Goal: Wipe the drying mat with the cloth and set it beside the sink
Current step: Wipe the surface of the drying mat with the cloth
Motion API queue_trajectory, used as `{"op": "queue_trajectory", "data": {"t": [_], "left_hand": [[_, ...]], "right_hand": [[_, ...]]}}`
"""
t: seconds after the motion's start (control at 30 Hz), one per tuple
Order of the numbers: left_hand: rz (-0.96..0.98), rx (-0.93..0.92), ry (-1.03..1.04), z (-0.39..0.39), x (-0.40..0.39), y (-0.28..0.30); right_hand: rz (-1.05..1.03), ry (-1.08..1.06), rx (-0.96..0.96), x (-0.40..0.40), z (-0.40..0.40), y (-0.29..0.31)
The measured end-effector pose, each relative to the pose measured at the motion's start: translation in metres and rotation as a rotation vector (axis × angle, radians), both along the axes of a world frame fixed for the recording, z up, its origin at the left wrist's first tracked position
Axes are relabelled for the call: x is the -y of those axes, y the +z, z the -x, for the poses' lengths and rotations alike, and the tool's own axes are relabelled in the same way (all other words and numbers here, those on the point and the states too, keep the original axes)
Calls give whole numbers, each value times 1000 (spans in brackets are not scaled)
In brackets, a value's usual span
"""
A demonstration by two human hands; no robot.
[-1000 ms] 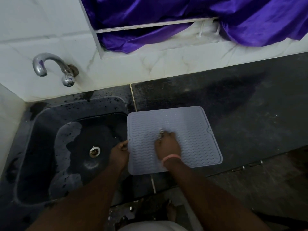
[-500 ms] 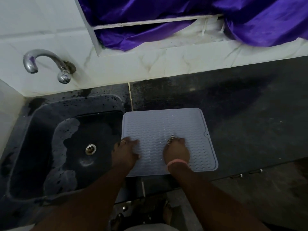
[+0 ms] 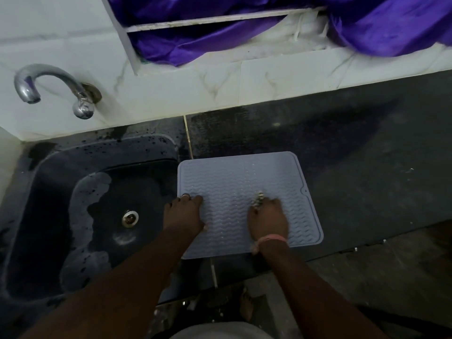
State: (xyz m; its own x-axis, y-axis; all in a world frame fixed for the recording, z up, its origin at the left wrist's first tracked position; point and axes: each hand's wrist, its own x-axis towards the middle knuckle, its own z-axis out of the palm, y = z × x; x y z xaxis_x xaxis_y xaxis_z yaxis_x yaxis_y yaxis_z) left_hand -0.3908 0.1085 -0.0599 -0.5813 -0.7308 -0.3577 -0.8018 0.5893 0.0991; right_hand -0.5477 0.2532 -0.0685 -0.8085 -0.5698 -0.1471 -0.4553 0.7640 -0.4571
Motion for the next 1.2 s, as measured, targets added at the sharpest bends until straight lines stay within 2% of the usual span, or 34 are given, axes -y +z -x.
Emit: {"op": "queue_trajectory", "data": {"t": [0.07,0.43,0.6,0.8,0.9,1.0,1.1,1.2], "left_hand": [[-21,-5,-14,2,3,0],[-43,-70,-48,5,5,1],[-20,-85,-26,6,2,6],[-58,-81,-16,3,0,8],[-117,-54,-2,3,0,8],[-159,-54,17,4,0,9],[-165,-55,26,5,0,9],[-163,-46,28,5,1,9]], "right_hand": [[-23,-67,-48,-10,14,-2],[-90,226,-77,34,-31,-3],[-55,289,9,58,-62,-10],[123,246,287,49,-39,-2],[113,119,124,25,1,3],[-5,11,4,5,33,6],[-123,70,-27,2,38,3],[-141,91,-13,13,32,3]]}}
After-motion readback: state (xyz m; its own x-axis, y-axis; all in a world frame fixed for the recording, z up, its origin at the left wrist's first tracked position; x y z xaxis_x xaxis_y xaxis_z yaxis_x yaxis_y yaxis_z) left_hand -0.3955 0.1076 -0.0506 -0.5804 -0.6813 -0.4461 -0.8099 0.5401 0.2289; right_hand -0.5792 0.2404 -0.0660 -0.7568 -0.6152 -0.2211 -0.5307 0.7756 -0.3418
